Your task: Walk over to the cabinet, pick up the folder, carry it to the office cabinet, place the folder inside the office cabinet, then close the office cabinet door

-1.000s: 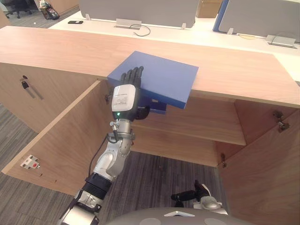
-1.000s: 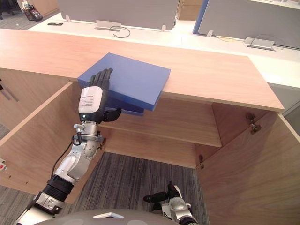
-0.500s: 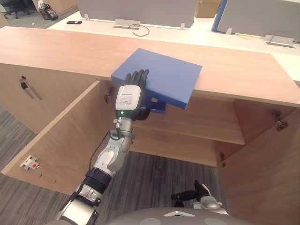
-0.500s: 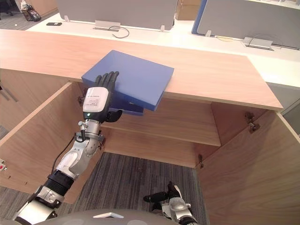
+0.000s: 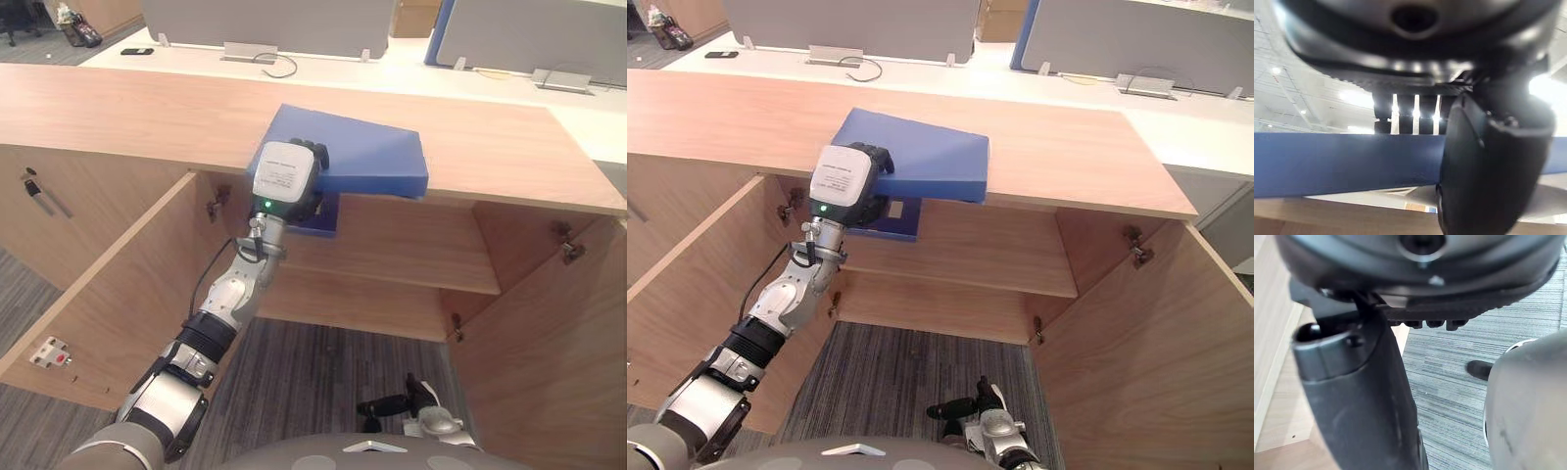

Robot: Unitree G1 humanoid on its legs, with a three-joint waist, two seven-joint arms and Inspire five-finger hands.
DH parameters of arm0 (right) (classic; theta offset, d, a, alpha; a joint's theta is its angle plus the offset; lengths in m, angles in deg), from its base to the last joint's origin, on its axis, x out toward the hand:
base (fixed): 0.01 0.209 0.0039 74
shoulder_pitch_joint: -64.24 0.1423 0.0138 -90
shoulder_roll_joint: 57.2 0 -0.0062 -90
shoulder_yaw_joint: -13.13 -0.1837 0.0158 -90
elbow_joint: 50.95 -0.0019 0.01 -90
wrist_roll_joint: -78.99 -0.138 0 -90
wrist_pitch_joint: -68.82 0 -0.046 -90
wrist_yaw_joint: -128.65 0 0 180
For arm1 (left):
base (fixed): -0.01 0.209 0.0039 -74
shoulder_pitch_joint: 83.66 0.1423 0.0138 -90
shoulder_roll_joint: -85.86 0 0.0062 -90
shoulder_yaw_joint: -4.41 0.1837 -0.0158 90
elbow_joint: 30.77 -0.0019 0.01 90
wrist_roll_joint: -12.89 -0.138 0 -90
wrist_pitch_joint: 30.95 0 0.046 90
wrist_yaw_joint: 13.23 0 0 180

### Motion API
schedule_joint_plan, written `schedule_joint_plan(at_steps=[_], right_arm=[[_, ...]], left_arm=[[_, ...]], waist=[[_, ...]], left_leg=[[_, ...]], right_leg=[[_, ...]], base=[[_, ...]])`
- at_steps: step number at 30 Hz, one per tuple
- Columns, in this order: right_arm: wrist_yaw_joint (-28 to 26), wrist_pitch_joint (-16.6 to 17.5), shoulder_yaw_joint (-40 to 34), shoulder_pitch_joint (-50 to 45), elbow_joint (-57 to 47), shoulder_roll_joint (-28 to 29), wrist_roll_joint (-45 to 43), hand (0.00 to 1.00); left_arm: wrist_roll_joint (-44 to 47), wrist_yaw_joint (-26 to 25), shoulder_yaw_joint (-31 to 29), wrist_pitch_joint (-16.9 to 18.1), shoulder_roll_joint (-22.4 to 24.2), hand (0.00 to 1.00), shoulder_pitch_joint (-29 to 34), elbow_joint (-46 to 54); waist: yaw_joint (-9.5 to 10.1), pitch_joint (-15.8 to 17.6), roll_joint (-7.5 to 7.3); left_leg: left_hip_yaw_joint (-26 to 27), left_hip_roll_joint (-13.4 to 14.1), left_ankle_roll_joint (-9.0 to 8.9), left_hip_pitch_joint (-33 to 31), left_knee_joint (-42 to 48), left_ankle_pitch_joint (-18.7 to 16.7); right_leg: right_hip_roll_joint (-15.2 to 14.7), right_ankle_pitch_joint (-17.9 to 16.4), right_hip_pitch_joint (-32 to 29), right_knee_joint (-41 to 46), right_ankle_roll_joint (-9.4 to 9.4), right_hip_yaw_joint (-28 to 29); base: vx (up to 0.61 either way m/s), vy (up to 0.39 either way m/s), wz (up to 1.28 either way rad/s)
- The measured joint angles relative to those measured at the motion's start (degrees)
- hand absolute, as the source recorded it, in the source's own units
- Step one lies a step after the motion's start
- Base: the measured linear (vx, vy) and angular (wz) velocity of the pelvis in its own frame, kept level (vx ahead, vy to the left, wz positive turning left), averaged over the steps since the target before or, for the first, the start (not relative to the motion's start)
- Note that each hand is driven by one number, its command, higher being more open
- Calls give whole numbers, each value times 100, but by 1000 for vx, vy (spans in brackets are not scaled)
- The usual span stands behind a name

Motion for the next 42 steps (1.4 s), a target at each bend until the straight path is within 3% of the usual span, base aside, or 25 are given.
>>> schedule_joint_plan(at_steps=[13,21,39,42], right_arm=[[12,-1,-194,55,148,0,-1,100],[28,0,-188,55,167,-1,-1,100],[28,-2,-198,74,170,0,2,100],[29,3,-204,41,220,-3,1,100]], left_arm=[[-100,-25,-6,-27,17,0,-184,-246],[241,119,-82,-95,225,0,623,1194],[557,8,-261,-23,300,0,950,1636],[846,31,-190,-53,470,0,1019,2191]], waist=[[1,-1,0],[30,1,3],[33,25,42],[199,22,38]], left_leg=[[10,1,6,8,1,4],[32,-1,7,59,-92,2],[85,-8,33,87,-95,-46],[95,-12,36,13,-57,-43]], right_leg=[[4,0,2,0,0,3],[13,0,-3,0,0,7],[13,2,0,1,3,7],[-2,26,-73,5,39,133]], base=[[0,0,0],[0,0,0],[0,0,-1],[-4,0,-1]])
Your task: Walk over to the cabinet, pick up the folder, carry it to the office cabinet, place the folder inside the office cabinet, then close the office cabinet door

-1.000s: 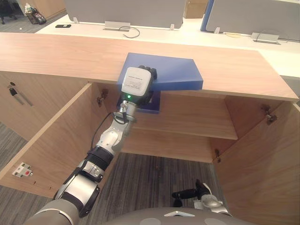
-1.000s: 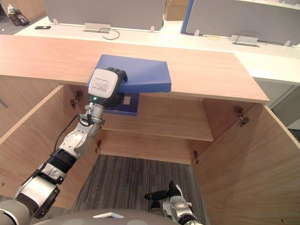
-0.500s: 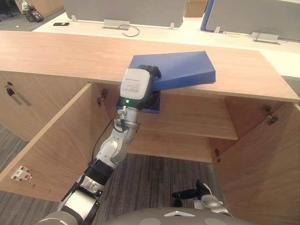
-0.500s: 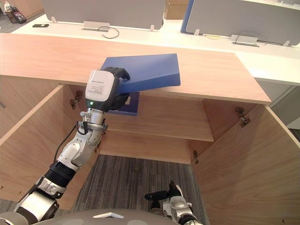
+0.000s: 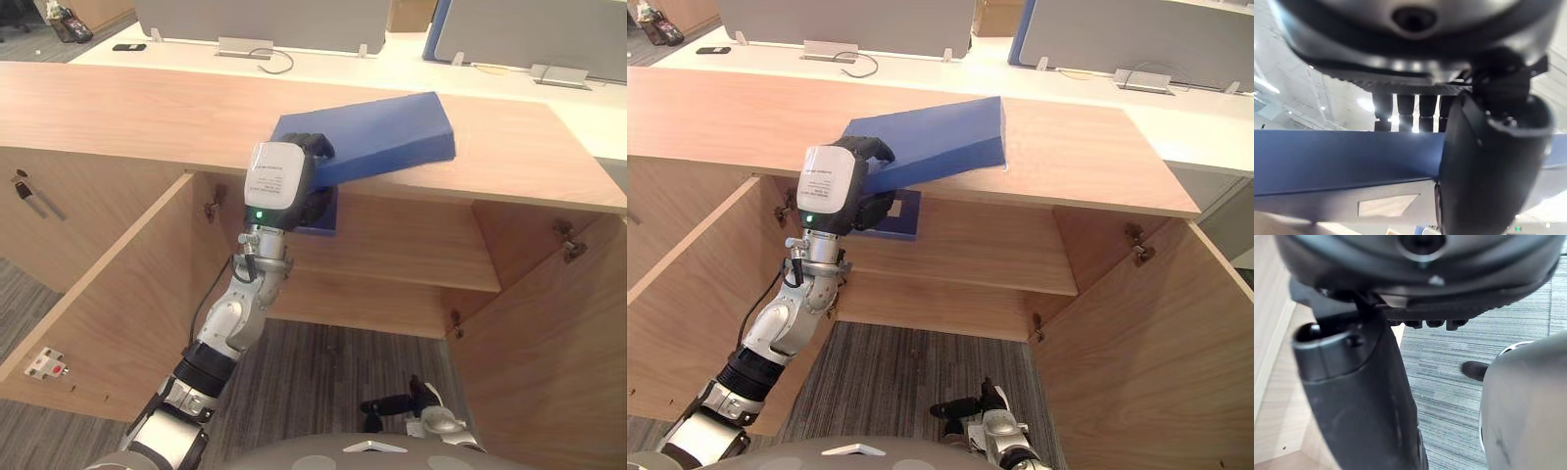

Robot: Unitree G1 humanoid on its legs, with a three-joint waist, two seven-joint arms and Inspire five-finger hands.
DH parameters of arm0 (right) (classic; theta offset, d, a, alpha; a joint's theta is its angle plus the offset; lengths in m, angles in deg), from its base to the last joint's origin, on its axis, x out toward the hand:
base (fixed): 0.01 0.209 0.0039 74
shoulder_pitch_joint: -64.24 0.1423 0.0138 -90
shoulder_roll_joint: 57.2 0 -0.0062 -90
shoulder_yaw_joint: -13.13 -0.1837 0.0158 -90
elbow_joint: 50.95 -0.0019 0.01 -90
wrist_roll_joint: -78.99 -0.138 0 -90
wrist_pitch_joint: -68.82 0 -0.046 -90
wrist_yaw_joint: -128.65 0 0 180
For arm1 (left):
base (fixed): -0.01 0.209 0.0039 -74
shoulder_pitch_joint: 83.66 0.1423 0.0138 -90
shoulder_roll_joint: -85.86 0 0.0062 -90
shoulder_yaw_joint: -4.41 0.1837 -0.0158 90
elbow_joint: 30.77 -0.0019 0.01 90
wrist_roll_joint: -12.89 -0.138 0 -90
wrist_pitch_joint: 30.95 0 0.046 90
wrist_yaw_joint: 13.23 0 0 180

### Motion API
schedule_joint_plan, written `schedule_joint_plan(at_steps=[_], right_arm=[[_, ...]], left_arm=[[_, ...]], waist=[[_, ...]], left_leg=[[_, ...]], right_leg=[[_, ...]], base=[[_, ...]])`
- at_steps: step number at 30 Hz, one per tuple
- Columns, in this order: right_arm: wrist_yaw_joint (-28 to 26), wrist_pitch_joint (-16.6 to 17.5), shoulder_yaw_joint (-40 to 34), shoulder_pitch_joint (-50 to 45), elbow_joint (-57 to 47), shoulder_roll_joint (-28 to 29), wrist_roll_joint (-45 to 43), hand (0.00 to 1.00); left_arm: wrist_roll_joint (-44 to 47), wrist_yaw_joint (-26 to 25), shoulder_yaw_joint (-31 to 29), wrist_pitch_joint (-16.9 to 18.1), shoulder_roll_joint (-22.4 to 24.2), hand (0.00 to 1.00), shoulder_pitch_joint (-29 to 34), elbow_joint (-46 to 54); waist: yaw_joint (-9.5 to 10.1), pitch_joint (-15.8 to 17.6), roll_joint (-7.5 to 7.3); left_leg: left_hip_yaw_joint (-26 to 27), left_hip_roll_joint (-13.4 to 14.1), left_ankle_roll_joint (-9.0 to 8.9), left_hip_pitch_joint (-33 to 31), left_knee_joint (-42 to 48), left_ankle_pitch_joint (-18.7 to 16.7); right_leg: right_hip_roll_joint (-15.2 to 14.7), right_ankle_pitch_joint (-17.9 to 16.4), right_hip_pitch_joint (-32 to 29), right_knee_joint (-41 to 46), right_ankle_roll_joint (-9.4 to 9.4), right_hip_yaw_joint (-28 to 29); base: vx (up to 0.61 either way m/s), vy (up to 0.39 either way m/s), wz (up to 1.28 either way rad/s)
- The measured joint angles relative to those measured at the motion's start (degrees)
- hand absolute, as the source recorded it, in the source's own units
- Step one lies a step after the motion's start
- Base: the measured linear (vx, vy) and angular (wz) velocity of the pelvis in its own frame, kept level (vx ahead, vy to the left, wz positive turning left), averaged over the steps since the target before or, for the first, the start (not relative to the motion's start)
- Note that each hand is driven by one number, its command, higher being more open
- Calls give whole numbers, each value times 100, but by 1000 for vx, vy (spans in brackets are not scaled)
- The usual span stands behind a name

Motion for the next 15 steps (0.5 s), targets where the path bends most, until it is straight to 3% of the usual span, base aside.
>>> schedule_joint_plan(at_steps=[4,5,9,11,15], right_arm=[[8,1,13,-42,-2,1,-4,100],[13,2,46,-47,-34,-1,-58,100],[12,-1,236,-273,-669,10,-379,100],[11,-6,237,-558,-1698,25,-582,100],[45,91,-33,-950,-3290,32,-750,100]], left_arm=[[1212,353,199,310,121,0,380,1163],[2131,611,204,605,119,0,435,1476],[4244,1013,39,961,120,0,456,1937],[5677,1277,-435,1147,151,0,704,2318],[7038,1548,-1334,1333,264,0,1128,2686]], waist=[[150,-7,8],[164,-9,11],[186,-25,21],[142,-30,33],[136,-35,27]], left_leg=[[-22,-2,-1,-60,73,0],[-32,-2,-1,-66,72,0],[-8,-7,0,-61,74,0],[55,-2,9,-76,85,5],[69,17,22,-172,171,11]], right_leg=[[-10,8,-34,3,10,18],[-11,8,-36,11,10,18],[-7,8,-53,31,9,98],[11,7,-87,31,9,173],[24,6,-149,30,7,215]], base=[[-6,-7,-2],[0,0,0],[-44,-17,-7],[-85,-34,-15],[-73,-47,-2]])
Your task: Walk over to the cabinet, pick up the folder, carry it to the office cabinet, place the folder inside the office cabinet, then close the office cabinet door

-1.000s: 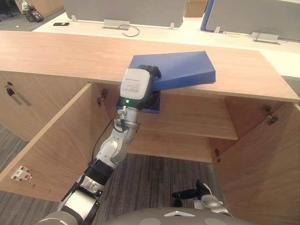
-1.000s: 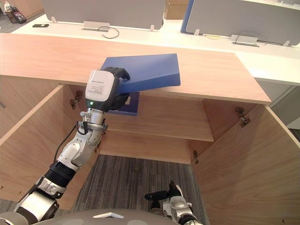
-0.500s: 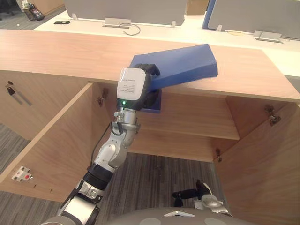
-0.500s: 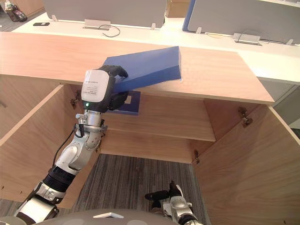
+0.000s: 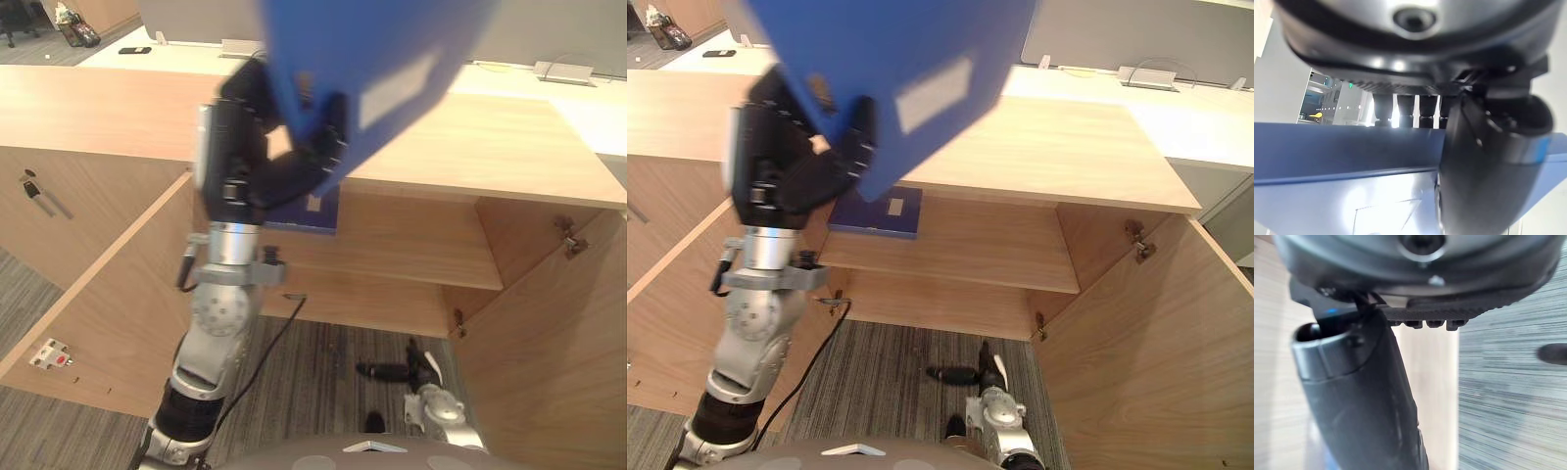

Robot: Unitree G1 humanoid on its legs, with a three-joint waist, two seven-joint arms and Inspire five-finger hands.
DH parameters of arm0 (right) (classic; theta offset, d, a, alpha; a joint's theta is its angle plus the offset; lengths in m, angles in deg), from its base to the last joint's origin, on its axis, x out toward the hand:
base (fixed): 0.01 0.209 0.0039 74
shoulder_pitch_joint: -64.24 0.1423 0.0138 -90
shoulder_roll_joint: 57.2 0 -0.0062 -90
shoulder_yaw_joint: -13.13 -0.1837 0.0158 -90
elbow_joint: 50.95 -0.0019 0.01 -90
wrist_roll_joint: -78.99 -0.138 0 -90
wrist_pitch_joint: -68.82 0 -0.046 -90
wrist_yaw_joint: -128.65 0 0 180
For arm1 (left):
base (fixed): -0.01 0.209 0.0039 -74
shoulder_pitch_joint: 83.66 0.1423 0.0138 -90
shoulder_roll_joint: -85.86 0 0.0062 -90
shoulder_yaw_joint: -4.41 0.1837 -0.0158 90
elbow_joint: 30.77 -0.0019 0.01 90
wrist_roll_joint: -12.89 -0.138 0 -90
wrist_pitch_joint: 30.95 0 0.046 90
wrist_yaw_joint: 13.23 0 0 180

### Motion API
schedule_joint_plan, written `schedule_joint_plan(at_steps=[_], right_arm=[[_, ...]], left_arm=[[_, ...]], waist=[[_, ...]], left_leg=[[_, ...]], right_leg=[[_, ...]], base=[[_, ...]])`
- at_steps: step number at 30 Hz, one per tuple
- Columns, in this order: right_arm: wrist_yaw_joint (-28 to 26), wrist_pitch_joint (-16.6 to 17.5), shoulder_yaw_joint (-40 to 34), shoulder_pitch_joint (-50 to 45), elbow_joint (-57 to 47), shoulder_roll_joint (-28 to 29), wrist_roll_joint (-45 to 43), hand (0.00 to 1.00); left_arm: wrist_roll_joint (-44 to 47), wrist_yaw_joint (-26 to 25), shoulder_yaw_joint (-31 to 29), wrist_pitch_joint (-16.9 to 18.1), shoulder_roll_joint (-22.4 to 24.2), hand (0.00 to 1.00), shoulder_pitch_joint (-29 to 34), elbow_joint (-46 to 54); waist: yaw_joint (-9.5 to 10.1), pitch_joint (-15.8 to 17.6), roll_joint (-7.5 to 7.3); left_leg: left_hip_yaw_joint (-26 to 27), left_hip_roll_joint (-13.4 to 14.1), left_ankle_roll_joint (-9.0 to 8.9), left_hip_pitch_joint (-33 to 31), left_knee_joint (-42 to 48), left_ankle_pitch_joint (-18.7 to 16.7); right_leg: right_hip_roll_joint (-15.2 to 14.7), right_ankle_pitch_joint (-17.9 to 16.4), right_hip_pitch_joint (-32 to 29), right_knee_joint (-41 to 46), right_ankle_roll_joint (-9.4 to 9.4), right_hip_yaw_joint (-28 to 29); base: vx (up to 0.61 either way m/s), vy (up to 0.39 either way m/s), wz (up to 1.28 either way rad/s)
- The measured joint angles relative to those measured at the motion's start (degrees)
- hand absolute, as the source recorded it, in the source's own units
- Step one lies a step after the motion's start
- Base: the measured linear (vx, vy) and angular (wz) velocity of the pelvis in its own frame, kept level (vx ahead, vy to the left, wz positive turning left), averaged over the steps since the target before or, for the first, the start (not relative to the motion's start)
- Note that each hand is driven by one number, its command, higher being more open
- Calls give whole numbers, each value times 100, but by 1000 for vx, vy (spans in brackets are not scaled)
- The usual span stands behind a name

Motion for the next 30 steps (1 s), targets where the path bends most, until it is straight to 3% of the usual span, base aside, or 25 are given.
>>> schedule_joint_plan(at_steps=[4,8,16,24,30], right_arm=[[312,31,-587,-324,-1110,306,77,100],[466,35,-933,-735,-1711,631,69,100],[624,43,-968,-1526,-4030,835,320,100],[852,280,-967,-1469,-5702,825,767,100],[887,494,-1205,-80,-6088,398,742,100]], left_arm=[[900,77,-736,116,74,0,560,221],[1308,204,-1070,215,177,0,723,222],[1774,412,-1385,227,517,0,1265,222],[2177,854,-1401,222,509,0,1508,42],[2489,1142,-1393,155,336,0,1283,-987]], waist=[[30,-18,-20],[-1,-66,-80],[-141,-23,118],[-174,14,203],[-140,50,274]], left_leg=[[80,46,2,8,4,1],[228,84,-12,-43,1,-7],[815,124,-32,46,-21,-139],[1062,181,-80,29,2,-196],[1088,181,-77,31,35,-201]], right_leg=[[56,1,-11,-27,-10,88],[120,15,-143,-27,-43,235],[284,98,-344,-2,-81,848],[397,137,-486,-25,-77,1077],[402,167,-483,-23,-100,1123]], base=[[-68,-46,-9],[-21,-38,-19],[-16,-12,-41],[-29,-31,-19],[-47,-32,-3]])
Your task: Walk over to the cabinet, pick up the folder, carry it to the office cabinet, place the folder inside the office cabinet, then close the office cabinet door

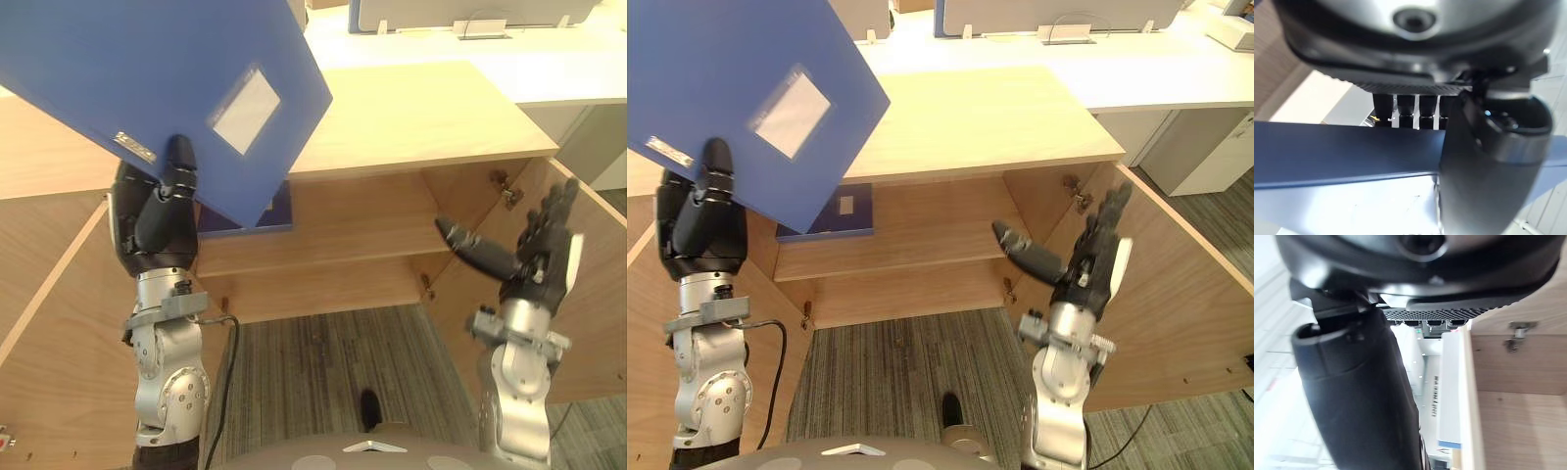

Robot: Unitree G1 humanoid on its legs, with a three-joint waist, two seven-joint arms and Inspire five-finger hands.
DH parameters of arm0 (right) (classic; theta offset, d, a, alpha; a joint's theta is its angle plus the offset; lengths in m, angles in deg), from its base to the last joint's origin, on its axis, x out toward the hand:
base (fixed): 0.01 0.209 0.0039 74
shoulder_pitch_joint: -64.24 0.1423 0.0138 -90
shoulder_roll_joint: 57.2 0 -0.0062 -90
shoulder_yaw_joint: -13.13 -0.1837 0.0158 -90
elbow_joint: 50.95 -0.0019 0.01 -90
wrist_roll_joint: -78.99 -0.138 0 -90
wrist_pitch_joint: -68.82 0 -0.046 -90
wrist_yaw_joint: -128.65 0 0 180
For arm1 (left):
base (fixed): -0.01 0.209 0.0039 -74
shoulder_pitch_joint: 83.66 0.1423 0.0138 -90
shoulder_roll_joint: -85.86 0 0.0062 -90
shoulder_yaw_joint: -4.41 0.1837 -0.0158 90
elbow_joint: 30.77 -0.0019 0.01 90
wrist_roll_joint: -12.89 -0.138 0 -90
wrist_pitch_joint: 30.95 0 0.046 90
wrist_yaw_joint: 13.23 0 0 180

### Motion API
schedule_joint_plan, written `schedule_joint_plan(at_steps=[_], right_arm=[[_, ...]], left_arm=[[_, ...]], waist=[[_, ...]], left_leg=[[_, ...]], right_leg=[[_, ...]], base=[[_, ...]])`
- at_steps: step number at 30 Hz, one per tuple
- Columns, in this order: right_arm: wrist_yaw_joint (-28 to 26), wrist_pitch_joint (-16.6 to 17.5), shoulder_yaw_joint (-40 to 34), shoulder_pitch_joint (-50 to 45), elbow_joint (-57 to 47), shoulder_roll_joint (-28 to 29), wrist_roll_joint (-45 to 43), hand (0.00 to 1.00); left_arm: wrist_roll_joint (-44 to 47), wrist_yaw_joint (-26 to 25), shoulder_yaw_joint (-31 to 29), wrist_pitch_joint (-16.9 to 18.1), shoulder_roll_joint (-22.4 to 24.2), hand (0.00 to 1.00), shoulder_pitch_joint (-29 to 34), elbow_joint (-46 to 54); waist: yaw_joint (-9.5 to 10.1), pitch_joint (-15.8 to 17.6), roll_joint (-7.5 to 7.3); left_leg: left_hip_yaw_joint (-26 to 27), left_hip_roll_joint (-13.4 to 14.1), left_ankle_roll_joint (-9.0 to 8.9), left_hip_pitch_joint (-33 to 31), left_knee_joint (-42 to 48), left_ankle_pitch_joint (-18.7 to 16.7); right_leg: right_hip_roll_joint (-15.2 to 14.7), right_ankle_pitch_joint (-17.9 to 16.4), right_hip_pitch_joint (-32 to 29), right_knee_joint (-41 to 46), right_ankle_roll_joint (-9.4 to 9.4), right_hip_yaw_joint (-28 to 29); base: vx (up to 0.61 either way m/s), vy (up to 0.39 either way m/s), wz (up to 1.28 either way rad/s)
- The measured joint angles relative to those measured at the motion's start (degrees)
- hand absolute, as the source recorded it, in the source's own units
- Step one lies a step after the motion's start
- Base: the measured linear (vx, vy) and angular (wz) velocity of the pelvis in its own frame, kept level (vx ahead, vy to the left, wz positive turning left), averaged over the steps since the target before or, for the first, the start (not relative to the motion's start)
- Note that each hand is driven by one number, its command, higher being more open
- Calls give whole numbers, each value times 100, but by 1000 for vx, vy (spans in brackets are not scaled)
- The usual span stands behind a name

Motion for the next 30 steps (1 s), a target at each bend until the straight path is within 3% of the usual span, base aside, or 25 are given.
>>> schedule_joint_plan(at_steps=[6,10,14,22,30], right_arm=[[-546,528,81,1017,294,-1421,-1061,100],[-1304,615,432,1463,954,-2266,-2259,100],[-1991,609,893,1884,1634,-2872,-3301,100],[-2604,514,1350,2561,2494,-3433,-4665,100],[-2830,384,1898,3202,3317,-3594,-5175,100]], left_arm=[[370,737,172,-210,-1072,0,-633,-909],[391,1589,447,-256,-1991,0,-1192,-1398],[584,2392,629,-339,-2499,0,-1463,-1561],[608,2924,765,-340,-2754,0,-1653,-1884],[612,3037,925,-340,-3076,0,-1679,-2307]], waist=[[109,0,2],[127,-1,2],[149,-4,2],[234,-48,-23],[280,-181,-218]], left_leg=[[-109,20,24,-98,147,-27],[-269,12,47,-106,185,-13],[-382,-5,57,-191,260,-8],[-503,-18,127,-242,273,37],[-622,-72,172,-322,352,66]], right_leg=[[-27,64,9,24,-52,-85],[-79,70,98,24,-56,-251],[-134,76,108,24,-50,-354],[-172,168,103,-8,-109,-428],[-257,173,103,-10,-104,-520]], base=[[-49,-32,8],[-53,-30,20],[-45,-23,16],[-43,-22,9],[-40,-16,8]])
